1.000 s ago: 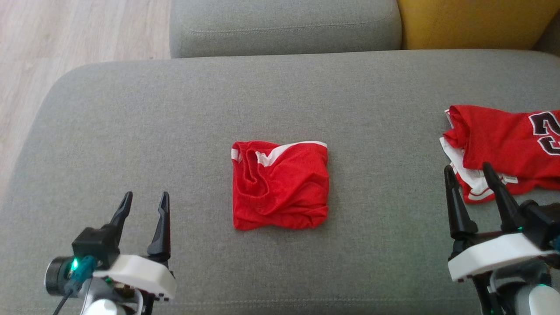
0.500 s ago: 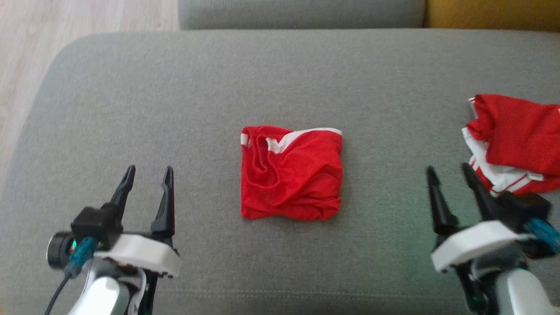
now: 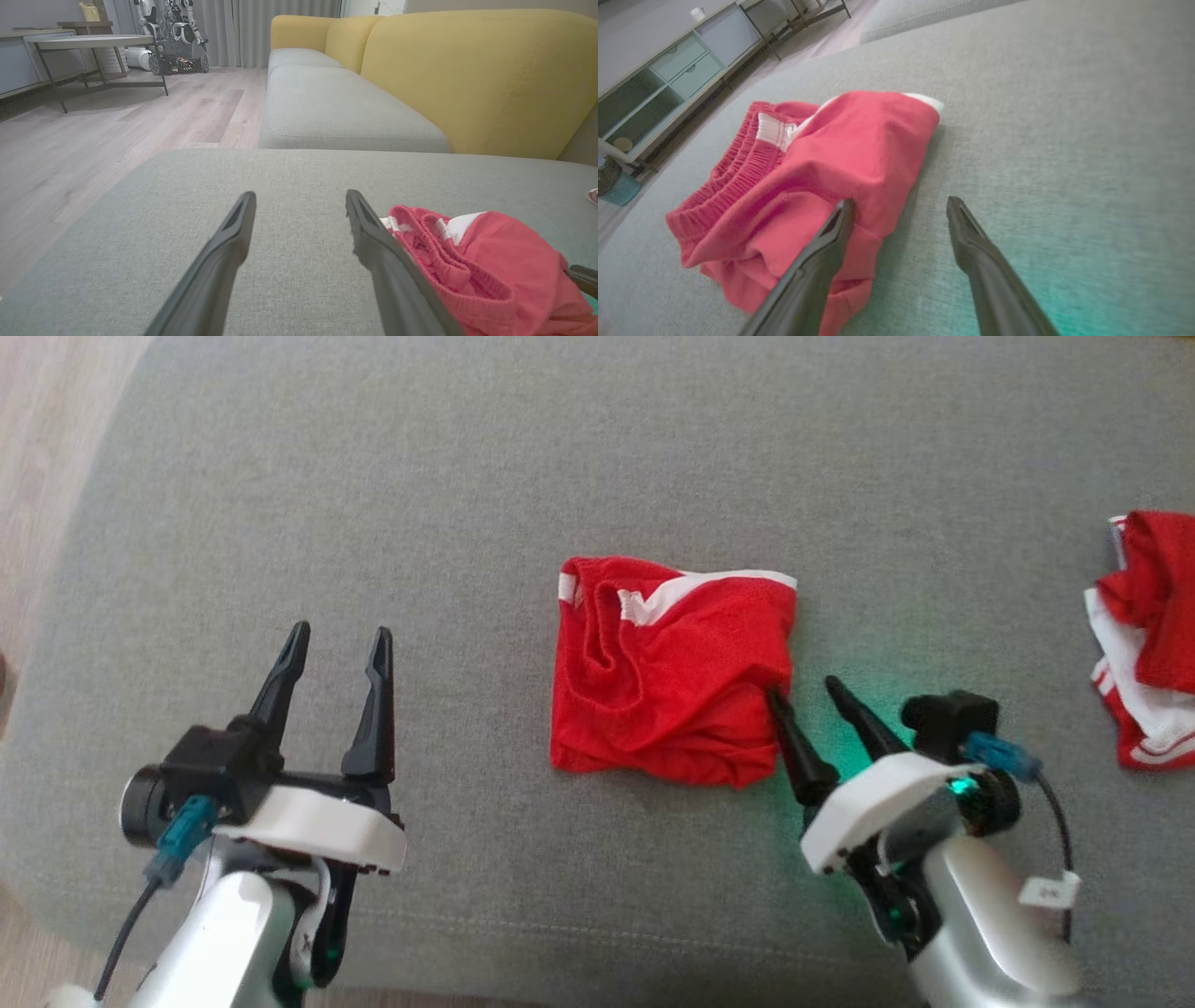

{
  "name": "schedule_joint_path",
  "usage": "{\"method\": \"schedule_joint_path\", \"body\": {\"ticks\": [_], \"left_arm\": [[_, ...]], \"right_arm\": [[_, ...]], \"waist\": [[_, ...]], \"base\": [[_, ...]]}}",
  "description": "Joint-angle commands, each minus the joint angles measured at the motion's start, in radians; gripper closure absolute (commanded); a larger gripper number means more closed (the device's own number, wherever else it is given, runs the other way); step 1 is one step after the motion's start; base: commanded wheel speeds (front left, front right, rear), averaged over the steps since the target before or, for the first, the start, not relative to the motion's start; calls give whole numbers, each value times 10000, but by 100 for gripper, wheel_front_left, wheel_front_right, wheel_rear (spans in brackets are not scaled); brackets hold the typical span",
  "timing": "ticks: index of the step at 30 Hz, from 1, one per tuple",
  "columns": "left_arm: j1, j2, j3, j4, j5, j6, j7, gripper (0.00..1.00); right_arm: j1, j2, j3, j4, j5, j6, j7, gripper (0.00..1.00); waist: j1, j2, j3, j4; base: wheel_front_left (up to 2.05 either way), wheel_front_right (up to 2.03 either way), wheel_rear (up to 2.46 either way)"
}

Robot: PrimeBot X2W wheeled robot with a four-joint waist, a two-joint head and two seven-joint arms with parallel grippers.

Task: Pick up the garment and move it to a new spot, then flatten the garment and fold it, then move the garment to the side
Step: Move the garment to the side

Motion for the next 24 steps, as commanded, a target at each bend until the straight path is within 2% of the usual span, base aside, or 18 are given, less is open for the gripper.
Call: {"method": "schedule_joint_path", "body": {"ticks": [1,8,9,10,12,19,24], "left_arm": [[-518,126,384,-216,86,-24,-127,0],[-677,23,411,-51,99,-103,-212,0],[-697,6,416,-31,99,-115,-222,0],[-714,-9,423,-9,99,-128,-231,0],[-741,-27,451,41,99,-152,-247,0],[-740,-91,566,70,78,-206,-283,0],[-690,-50,693,-11,102,-192,-295,0]], "right_arm": [[-522,-20,463,148,232,-7,-173,0],[-1171,-19,1530,1706,815,-7,201,0],[-1246,-19,1665,1851,887,-7,242,22],[-1302,-19,1793,1965,975,-7,267,59],[-1394,-19,1992,2166,1056,-7,293,100],[-1701,-19,2298,2240,1109,-7,-47,100],[-1896,-20,1863,2092,376,-7,-67,100]], "waist": [[-1,0,152,77],[-1,0,346,92],[-1,0,363,85],[-1,0,380,73],[-1,0,399,31],[-1,0,399,-269],[-1,0,451,-675]], "base": [[0,0,0],[0,0,0],[0,0,0],[0,0,0],[0,0,0],[0,0,0],[0,0,0]]}}
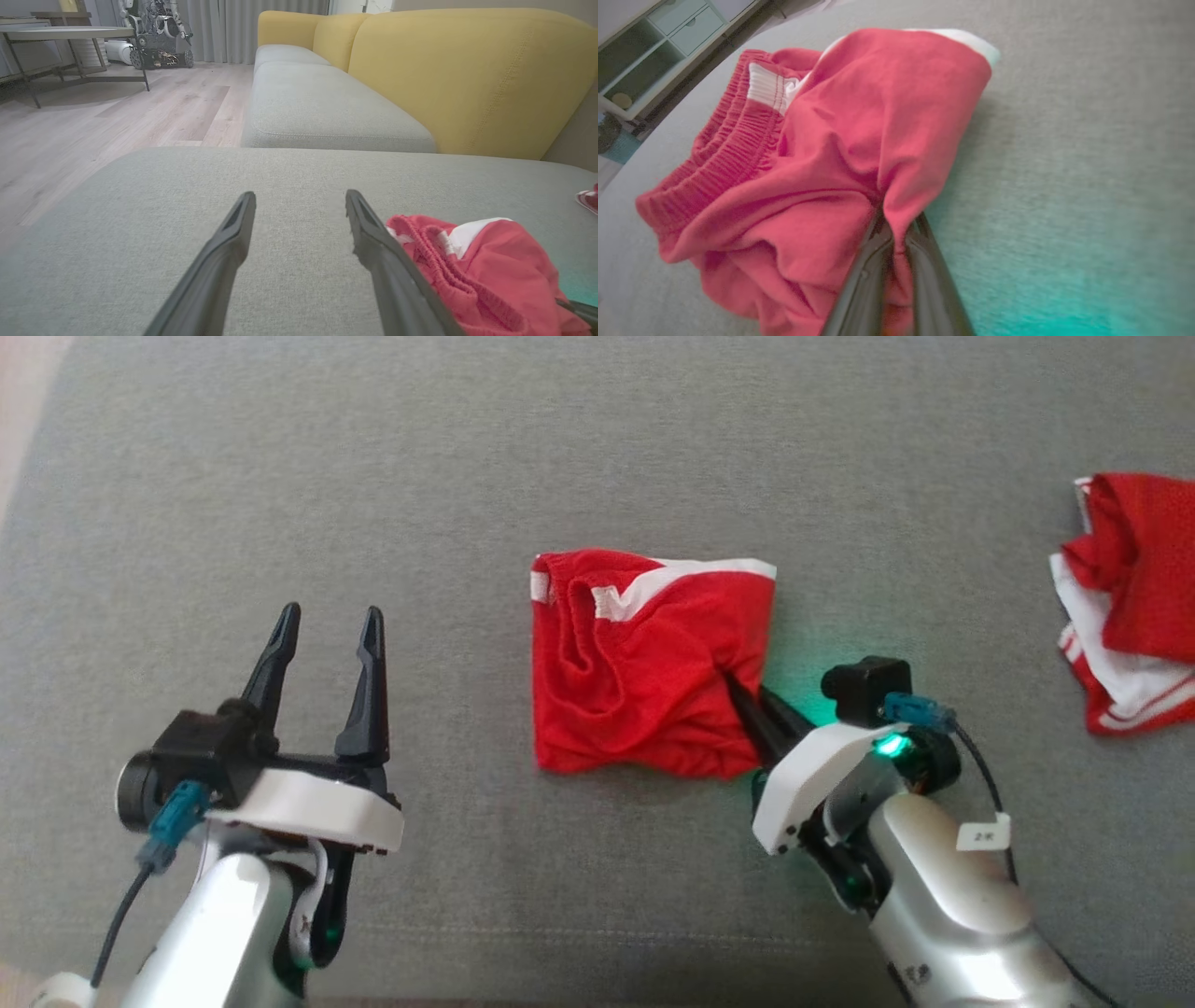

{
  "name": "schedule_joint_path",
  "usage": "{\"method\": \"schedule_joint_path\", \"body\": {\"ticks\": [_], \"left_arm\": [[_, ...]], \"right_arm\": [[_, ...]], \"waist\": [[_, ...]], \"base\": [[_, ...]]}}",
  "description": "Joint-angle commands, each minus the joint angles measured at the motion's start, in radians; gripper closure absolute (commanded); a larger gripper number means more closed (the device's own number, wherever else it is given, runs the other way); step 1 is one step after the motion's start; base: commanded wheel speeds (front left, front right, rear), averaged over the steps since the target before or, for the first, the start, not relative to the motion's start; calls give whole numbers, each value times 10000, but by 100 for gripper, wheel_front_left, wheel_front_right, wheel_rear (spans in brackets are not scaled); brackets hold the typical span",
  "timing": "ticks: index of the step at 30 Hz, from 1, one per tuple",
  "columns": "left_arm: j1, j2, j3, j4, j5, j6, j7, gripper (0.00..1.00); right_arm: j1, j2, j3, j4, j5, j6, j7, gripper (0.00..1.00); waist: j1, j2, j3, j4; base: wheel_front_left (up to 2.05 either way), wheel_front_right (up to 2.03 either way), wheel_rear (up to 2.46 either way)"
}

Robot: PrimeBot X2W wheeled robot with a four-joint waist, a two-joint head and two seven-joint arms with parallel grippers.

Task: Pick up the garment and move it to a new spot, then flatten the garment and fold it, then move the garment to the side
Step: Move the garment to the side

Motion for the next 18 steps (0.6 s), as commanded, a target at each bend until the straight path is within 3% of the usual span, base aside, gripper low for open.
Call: {"method": "schedule_joint_path", "body": {"ticks": [1,6,18], "left_arm": [[-394,207,480,-399,106,-19,-108,0],[-414,256,569,-558,166,-62,-115,0],[-639,328,640,-793,362,-139,-120,0]], "right_arm": [[-163,-24,-191,-236,-415,-9,28,100],[30,-681,-1030,-1205,-1321,-9,503,100],[661,-2486,-4013,-4948,-2423,-9,2508,100]], "waist": [[-1,0,59,-243],[-1,0,201,-704],[-1,0,670,-1618]], "base": [[0,0,0],[0,0,0],[0,0,0]]}}
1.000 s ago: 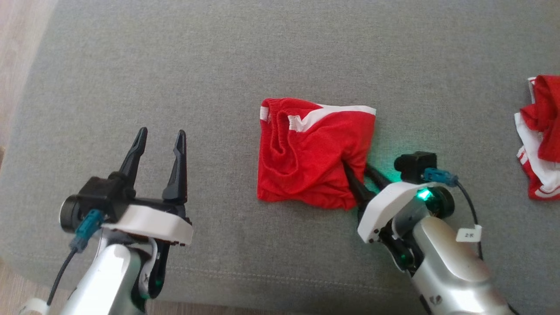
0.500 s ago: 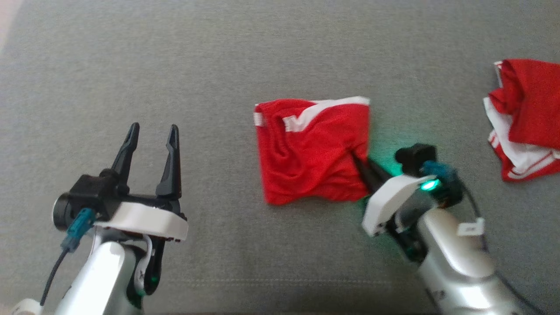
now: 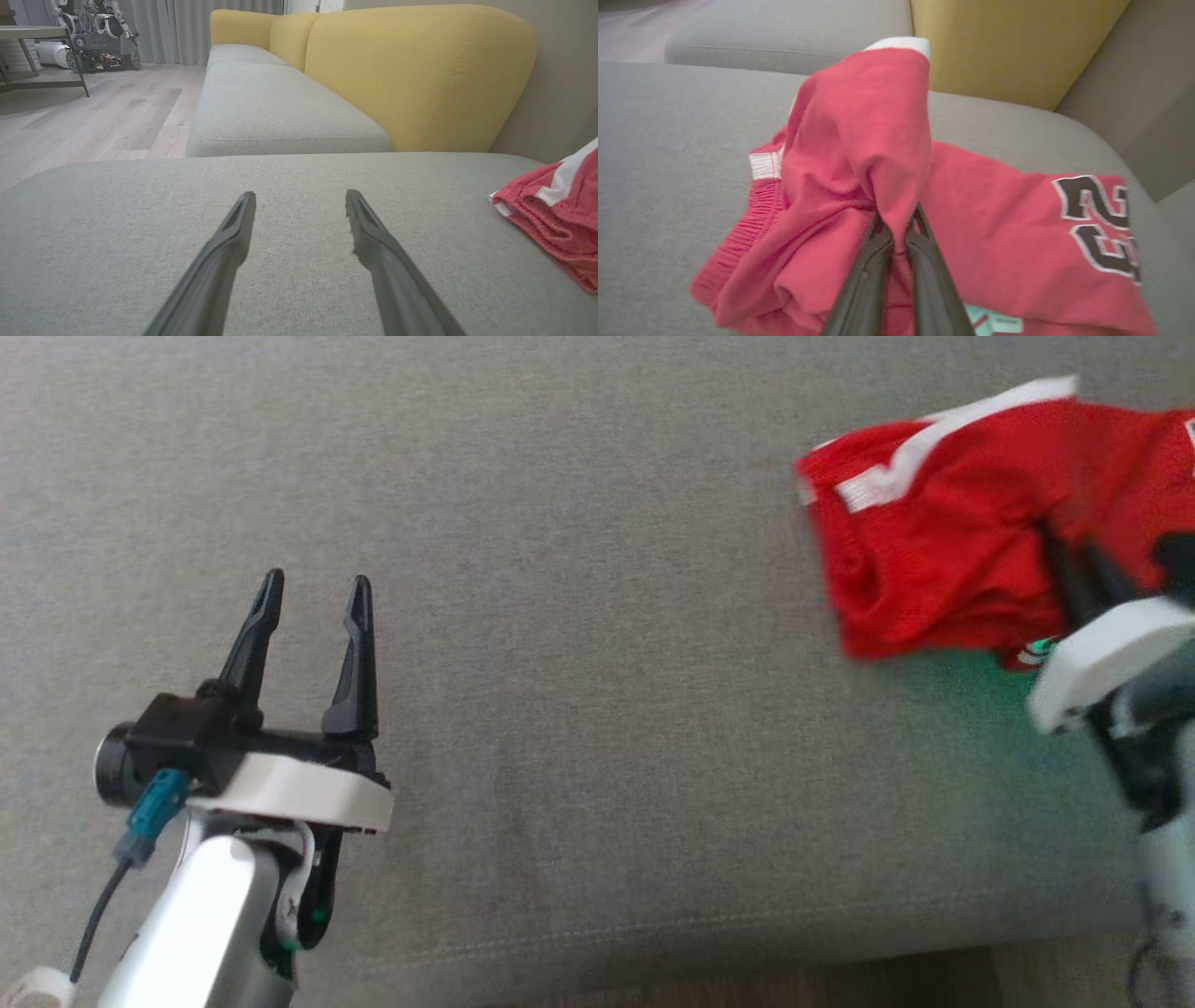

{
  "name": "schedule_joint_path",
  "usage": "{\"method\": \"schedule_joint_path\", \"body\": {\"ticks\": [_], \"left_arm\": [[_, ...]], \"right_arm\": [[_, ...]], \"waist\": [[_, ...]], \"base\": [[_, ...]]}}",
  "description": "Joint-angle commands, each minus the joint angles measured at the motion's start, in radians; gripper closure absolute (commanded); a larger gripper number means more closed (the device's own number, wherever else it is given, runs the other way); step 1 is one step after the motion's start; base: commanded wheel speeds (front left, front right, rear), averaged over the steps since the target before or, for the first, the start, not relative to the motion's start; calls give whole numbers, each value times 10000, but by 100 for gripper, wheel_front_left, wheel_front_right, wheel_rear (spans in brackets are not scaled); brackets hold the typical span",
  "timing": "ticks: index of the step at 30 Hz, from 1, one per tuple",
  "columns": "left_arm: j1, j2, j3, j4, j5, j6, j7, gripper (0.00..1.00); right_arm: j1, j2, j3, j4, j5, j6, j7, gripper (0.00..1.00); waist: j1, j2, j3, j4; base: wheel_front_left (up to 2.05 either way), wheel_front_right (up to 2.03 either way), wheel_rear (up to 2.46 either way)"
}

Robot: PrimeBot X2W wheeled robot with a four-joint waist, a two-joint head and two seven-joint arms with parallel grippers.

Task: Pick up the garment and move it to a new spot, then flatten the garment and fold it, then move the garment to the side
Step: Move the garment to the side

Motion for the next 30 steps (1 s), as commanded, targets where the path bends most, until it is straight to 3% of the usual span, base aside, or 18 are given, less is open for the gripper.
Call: {"method": "schedule_joint_path", "body": {"ticks": [1,4,8,23,29,30], "left_arm": [[-493,300,393,-387,115,-33,-76,0],[-619,360,387,-455,156,-59,-74,0],[-780,408,373,-513,178,-88,-42,0],[-1745,558,46,-714,364,-390,245,0],[-1939,532,-22,-608,362,-458,205,0],[-1961,531,-32,-575,357,-474,198,0]], "right_arm": [[22,-387,-319,-803,-135,-9,357,100],[-62,-539,-1357,-1243,-195,-9,898,100],[-479,-512,-1898,-828,-56,-9,980,100],[-3497,-666,-2944,3789,-206,-9,-32,100],[-4137,-722,-3102,5088,-434,-9,-578,100],[-4215,-711,-3135,5276,-444,-9,-673,89]], "waist": [[-1,0,165,-198],[-1,0,356,-416],[-1,0,583,-595],[-1,0,1910,-717],[-1,0,2098,-639],[-1,0,2095,-623]], "base": [[0,0,0],[0,0,0],[0,0,0],[0,0,0],[0,0,0],[0,0,0]]}}
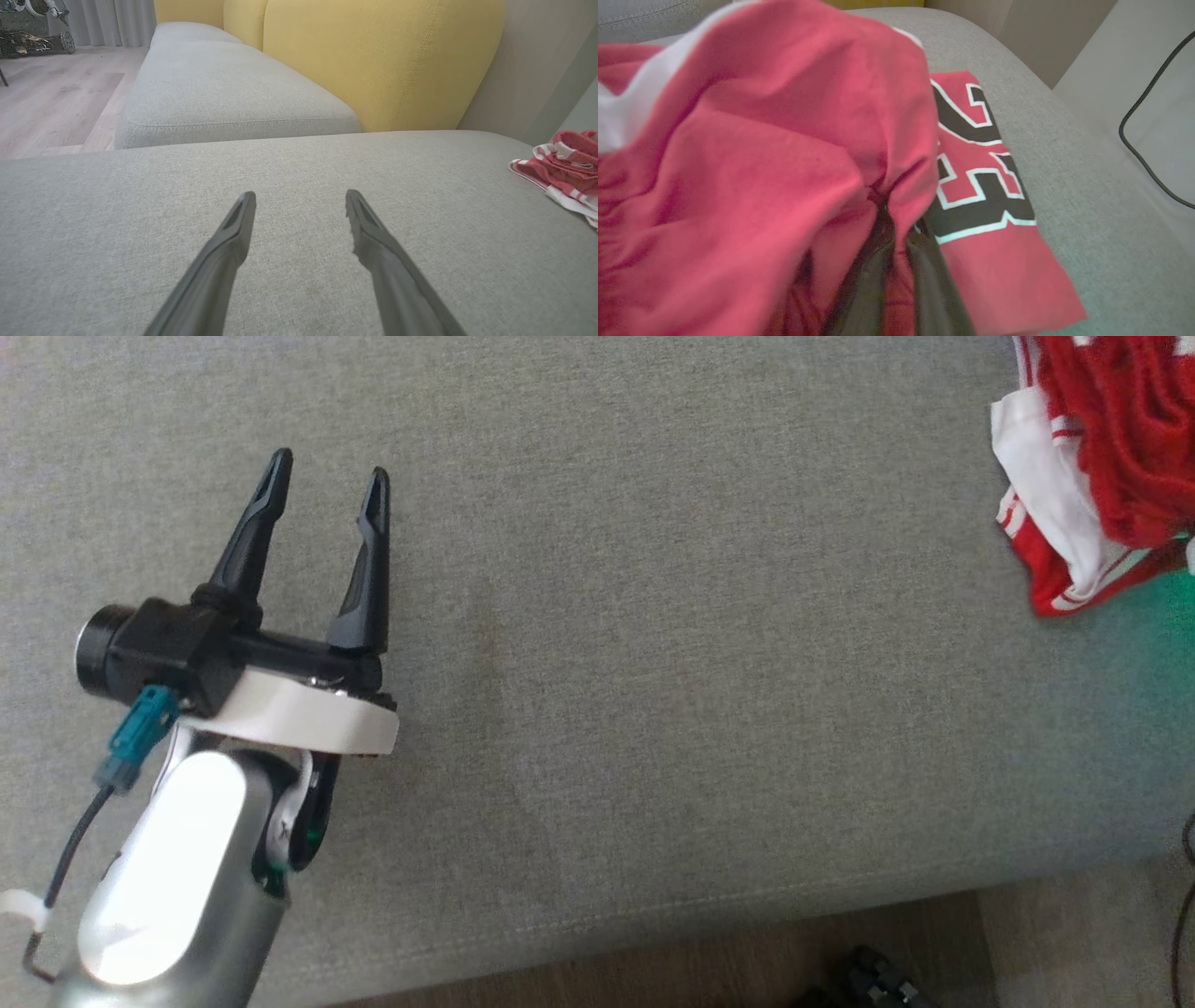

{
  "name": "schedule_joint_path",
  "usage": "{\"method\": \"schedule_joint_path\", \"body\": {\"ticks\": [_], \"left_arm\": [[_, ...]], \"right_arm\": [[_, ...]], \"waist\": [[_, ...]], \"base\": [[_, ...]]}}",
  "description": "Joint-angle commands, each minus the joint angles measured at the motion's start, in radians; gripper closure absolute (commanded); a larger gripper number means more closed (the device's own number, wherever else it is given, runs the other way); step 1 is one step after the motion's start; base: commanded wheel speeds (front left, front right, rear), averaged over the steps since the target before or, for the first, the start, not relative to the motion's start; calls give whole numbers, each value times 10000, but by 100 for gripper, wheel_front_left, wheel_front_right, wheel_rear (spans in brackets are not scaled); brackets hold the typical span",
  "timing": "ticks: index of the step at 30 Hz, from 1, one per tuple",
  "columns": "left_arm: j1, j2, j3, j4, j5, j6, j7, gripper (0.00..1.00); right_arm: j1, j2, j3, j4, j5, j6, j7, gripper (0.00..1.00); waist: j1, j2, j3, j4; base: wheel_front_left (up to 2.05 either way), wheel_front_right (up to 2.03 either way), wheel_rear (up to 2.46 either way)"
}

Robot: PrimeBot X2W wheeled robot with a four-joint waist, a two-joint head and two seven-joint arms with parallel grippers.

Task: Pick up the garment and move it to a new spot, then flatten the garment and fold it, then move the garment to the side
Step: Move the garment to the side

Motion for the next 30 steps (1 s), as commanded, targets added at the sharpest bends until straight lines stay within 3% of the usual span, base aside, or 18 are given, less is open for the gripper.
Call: {"method": "schedule_joint_path", "body": {"ticks": [1,2,7,13,19,30], "left_arm": [[-330,256,296,-253,85,-26,-47,0],[-338,249,289,-219,77,-33,-56,0],[-221,210,316,-37,2,-10,-119,0],[255,145,401,171,-118,147,-189,0],[714,141,503,252,-242,274,-223,0],[1588,226,761,297,-451,520,-266,0]], "right_arm": [[-101,-240,36,-72,-65,-9,-144,58],[-148,-222,28,58,-103,-9,-265,0],[-161,-71,154,417,-143,-9,-914,0],[463,290,710,-353,68,-9,-1879,0],[1758,792,1043,-2119,225,-9,-2233,0],[4978,2337,1791,-7025,-49,-9,-1688,0]], "waist": [[-1,0,-27,26],[-1,0,-56,40],[-1,0,-397,50],[-1,0,-1195,11],[-1,0,-1942,136],[-1,0,-3149,844]], "base": [[0,0,0],[0,0,0],[0,0,0],[0,0,0],[0,0,0],[0,0,0]]}}
